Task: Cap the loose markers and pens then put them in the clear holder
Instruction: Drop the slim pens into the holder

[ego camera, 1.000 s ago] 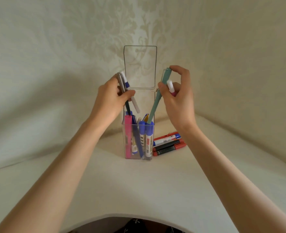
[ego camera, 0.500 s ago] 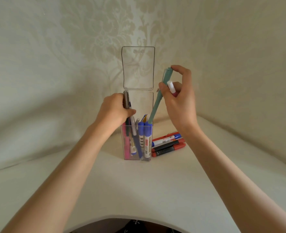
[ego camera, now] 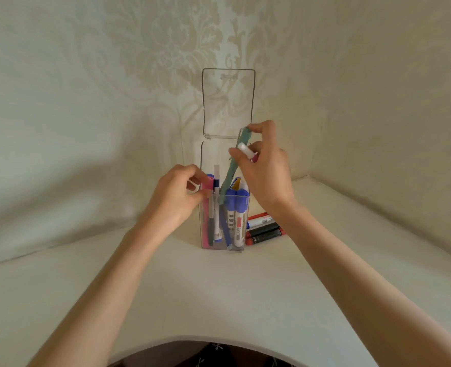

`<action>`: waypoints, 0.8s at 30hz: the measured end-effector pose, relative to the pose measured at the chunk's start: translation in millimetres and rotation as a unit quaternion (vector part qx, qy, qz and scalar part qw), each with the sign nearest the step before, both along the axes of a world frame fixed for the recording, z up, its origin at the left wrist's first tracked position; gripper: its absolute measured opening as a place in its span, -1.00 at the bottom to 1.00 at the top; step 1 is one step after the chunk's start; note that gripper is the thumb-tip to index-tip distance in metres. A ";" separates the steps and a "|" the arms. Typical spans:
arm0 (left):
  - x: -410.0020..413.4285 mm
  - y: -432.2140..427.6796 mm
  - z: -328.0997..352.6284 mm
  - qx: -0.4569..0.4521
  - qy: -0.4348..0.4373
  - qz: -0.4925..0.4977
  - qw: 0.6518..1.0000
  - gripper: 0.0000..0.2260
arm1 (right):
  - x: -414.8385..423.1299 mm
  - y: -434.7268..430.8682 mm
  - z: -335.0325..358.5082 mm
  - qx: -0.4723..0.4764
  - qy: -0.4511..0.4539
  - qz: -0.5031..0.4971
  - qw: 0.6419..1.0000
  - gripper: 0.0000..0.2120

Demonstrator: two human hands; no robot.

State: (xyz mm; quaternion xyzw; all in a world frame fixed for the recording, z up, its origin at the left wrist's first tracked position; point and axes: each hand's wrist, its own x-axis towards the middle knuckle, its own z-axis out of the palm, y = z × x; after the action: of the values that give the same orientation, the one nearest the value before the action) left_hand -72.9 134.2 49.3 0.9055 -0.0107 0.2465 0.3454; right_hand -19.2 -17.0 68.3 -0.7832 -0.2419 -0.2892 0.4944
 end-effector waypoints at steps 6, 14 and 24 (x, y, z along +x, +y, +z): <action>-1.8 10.3 -8.5 -0.019 0.007 -0.017 1.000 -0.82 | -2.7 5.1 -10.8 -0.204 -0.025 -0.020 0.978 -0.68; 14.5 9.0 8.3 0.020 -0.023 -0.095 0.995 -0.73 | -5.3 -10.6 29.8 0.057 0.083 0.066 0.993 -0.58; 38.0 3.0 10.5 0.248 -0.013 -0.041 0.968 -0.73 | 11.7 -2.6 26.7 -0.054 0.099 0.047 0.993 -0.54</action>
State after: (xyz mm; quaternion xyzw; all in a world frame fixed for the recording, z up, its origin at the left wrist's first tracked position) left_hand -34.8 137.2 59.8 0.9582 -0.1127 0.2339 0.1200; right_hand -7.5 -19.6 95.0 -0.8213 -0.2437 -0.1732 0.4859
